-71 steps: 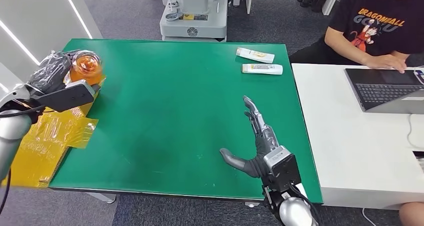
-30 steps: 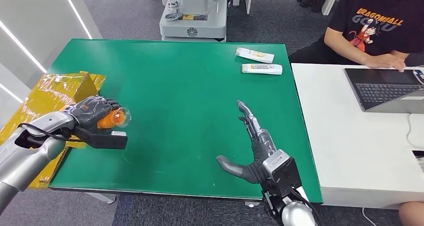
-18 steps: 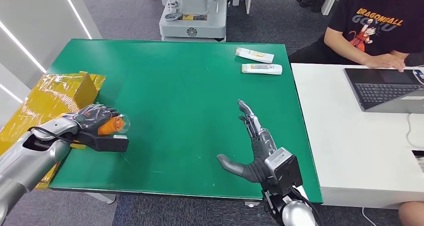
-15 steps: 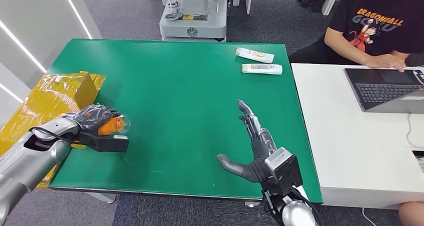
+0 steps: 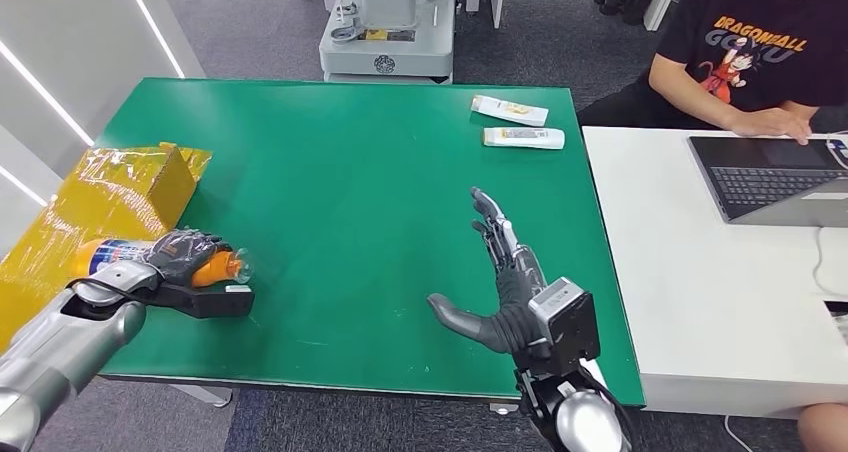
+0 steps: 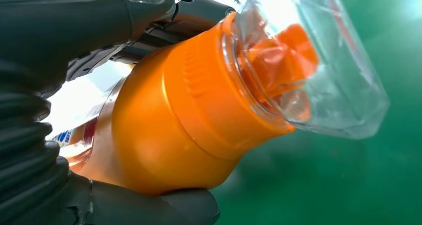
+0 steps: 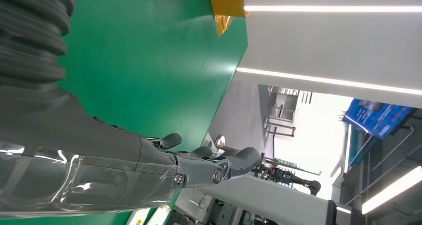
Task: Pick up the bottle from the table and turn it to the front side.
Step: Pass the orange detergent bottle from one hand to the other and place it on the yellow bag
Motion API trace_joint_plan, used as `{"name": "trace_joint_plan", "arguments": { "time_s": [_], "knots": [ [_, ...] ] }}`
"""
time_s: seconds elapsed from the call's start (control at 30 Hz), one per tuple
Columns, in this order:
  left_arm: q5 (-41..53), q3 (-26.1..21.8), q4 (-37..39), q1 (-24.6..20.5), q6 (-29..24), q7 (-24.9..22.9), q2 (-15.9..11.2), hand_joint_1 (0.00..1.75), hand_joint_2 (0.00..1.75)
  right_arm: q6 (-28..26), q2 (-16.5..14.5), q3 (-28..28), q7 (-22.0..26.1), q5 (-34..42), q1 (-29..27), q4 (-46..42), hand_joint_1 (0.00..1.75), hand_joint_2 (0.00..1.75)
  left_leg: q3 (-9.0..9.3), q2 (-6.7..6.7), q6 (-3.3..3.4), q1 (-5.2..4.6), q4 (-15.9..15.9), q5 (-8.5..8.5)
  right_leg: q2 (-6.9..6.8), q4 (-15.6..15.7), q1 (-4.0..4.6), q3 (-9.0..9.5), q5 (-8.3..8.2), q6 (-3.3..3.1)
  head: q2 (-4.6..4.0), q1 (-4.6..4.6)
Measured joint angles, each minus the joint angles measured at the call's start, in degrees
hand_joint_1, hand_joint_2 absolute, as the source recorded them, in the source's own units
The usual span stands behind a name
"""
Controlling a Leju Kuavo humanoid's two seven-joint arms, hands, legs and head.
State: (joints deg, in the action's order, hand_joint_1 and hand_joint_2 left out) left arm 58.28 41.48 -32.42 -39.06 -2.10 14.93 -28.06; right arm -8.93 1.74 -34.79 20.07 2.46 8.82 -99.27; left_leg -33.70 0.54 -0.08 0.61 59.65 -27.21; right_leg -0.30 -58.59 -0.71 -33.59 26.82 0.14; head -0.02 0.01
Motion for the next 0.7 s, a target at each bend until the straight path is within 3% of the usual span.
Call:
{"name": "trace_joint_plan", "arguments": {
  "time_s": [0.1,0.13,0.23,0.27,0.7],
  "knots": [
    [0.0,-0.1,1.0,0.4,0.4,0.3,0.0,1.71,1.75,0.5,-0.2,0.0,-0.1,0.4,0.3,0.4,0.00,1.75,0.00,0.01,0.00,0.00,0.0,0.00,0.00,0.0,0.00,0.00,0.00,0.00,0.00,-0.01],
    [0.0,-0.1,1.2,0.5,0.5,0.5,0.0,1.36,1.75,0.6,-0.3,-0.1,-0.1,0.5,0.5,0.6,0.00,1.75,0.00,0.00,0.00,0.00,0.0,0.00,0.00,0.0,0.00,0.00,0.00,0.00,0.00,0.00],
    [0.0,-0.4,1.7,0.6,1.1,1.0,0.0,0.08,1.75,0.6,-0.5,-0.1,-0.2,0.6,0.9,1.0,0.00,1.75,0.01,-0.03,0.00,0.00,0.0,0.00,-0.02,0.0,0.00,0.01,0.00,0.00,0.00,0.00],
    [0.0,-0.5,1.9,0.5,1.5,1.2,0.0,0.00,1.75,0.6,-0.5,-0.1,-0.2,0.6,1.0,1.0,0.00,1.75,0.02,-0.04,-0.01,-0.01,0.0,0.01,-0.03,0.0,0.00,0.02,0.00,0.00,0.00,-0.01],
    [0.3,-1.6,2.7,-0.1,4.1,1.5,0.3,0.00,1.75,0.4,-0.6,-0.1,-0.1,1.2,1.1,1.2,0.00,1.75,0.09,-0.02,-0.08,-0.01,0.0,0.05,-0.02,-0.1,0.00,0.03,-0.04,-0.06,0.00,-0.01]
  ]
}}
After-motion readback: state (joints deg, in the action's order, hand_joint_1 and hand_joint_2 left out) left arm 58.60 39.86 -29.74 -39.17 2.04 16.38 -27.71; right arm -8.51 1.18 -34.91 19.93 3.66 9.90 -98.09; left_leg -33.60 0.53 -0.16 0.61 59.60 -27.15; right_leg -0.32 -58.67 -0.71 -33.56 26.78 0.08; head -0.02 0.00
